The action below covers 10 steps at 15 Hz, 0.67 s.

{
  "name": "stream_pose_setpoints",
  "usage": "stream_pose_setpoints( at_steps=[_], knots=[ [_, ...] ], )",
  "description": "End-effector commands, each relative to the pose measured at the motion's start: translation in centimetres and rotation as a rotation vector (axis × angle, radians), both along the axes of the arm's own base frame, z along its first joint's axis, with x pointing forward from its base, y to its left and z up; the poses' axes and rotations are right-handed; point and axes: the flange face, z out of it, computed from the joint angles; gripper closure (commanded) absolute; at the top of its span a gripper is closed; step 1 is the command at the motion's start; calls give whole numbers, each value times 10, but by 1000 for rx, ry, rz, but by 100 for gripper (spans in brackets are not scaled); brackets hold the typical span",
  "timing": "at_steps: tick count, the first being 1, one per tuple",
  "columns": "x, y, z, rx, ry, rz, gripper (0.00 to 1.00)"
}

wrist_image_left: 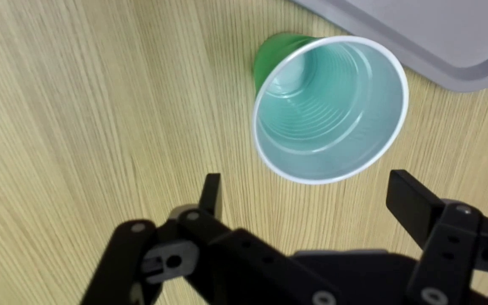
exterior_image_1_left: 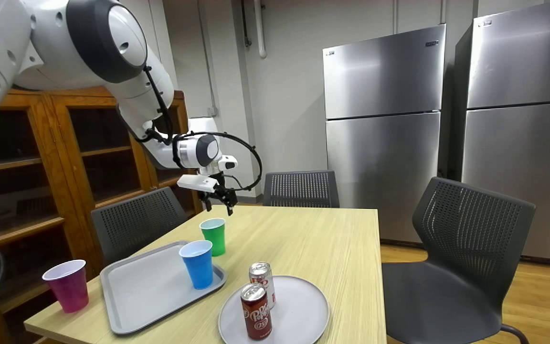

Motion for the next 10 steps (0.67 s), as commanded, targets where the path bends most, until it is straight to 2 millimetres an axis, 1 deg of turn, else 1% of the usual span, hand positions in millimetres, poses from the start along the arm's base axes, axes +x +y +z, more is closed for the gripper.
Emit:
stream_pose_setpoints(
  at_steps=[1, 6, 10],
  knots=[
    [-14, 4, 18, -9, 0, 21, 0],
    [-33, 9, 32, -22, 12, 42, 0],
    [-50, 12, 38, -22, 29, 61, 0]
  ],
)
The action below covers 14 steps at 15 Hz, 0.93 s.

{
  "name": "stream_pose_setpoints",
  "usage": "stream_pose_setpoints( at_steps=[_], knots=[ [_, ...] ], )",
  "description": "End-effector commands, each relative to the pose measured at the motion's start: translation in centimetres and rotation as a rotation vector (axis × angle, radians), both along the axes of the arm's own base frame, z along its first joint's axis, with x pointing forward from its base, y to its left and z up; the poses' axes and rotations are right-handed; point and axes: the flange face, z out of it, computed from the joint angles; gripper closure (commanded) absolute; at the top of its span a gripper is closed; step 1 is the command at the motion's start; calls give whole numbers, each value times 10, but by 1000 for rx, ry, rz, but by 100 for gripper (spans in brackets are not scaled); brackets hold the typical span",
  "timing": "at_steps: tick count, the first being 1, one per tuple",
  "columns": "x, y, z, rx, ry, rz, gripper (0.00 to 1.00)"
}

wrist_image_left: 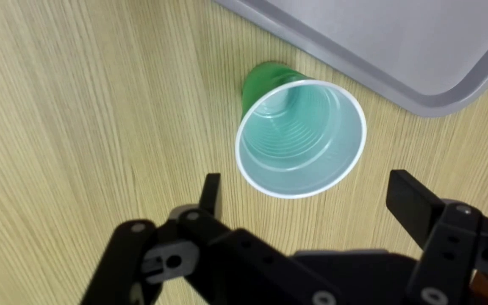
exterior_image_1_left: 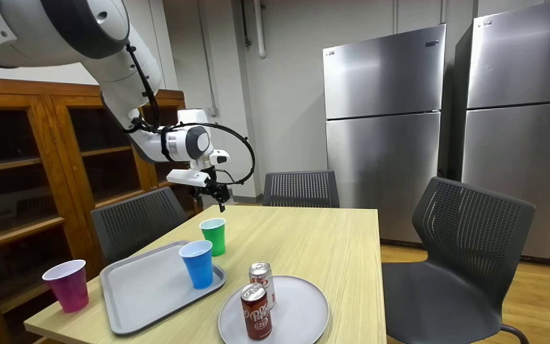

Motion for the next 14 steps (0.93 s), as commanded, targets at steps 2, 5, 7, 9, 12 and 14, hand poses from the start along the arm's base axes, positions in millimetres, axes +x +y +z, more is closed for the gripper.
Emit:
stream_pose_setpoints(
  at_steps=[2, 5, 7, 9, 12, 14],
  knots=[
    [-31, 2, 15, -16, 25, 37, 0],
    [-45, 4, 17, -15, 30, 45, 0],
    [-55, 8, 18, -16, 32, 58, 0],
    [-65, 13, 19, -16, 38, 68, 0],
    [-79, 18, 17, -17, 52, 76, 0],
    [-88, 18, 17, -22, 58, 79, 0]
  ],
)
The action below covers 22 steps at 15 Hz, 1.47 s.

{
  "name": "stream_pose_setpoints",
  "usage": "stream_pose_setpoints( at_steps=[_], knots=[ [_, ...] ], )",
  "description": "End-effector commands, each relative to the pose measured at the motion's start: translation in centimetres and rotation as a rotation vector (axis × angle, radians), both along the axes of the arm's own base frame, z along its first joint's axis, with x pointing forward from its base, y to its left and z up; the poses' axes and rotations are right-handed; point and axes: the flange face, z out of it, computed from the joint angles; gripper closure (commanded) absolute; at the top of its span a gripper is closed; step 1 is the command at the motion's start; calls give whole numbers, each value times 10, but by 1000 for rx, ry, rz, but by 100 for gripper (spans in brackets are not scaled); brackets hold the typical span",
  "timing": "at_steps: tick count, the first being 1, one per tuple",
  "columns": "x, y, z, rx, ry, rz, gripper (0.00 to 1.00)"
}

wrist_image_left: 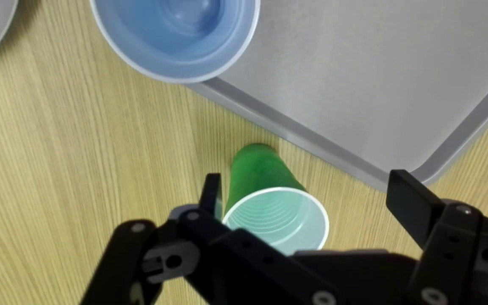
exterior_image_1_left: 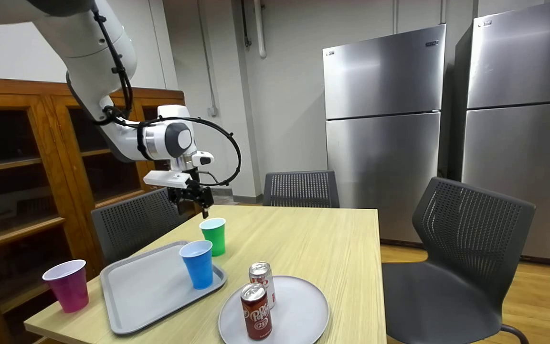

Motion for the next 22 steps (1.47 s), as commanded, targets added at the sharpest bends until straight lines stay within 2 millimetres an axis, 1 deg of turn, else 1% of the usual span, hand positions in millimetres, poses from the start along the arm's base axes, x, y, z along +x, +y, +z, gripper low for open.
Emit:
stream_pose_setpoints(
  at_steps=[1, 8, 15, 22],
  knots=[
    [-24, -1, 8, -25, -4, 16, 0],
    [-49, -3, -1, -28, 19, 18, 0],
    [-68, -5, -26, -30, 51, 22, 0],
    [-77, -3, -46, -31, 63, 32, 0]
  ],
)
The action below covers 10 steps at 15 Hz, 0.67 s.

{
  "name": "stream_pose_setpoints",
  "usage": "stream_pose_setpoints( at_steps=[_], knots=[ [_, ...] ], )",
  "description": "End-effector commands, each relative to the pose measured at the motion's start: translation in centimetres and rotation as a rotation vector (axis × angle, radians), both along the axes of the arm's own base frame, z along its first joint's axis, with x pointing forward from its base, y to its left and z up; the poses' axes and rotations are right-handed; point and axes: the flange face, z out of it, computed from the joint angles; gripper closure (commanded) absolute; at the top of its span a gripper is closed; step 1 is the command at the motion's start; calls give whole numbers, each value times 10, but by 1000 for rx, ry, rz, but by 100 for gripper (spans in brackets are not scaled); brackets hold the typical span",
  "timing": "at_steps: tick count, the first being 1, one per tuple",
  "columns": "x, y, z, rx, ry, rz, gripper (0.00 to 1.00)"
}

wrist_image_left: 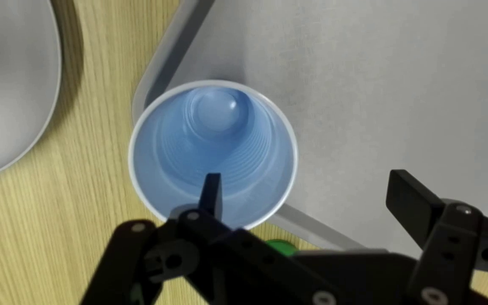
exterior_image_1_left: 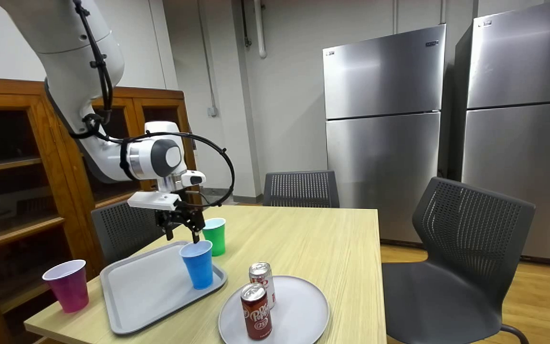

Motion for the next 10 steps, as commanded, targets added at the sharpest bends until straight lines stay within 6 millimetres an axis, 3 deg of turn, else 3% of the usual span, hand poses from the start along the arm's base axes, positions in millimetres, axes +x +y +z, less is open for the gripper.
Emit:
stream_pose_setpoints(
  at_steps=[1, 10],
  knots=[
    [-9, 4, -3, 4, -7, 0, 0],
    [-15, 5, -11, 0, 7, 12, 0]
  ],
)
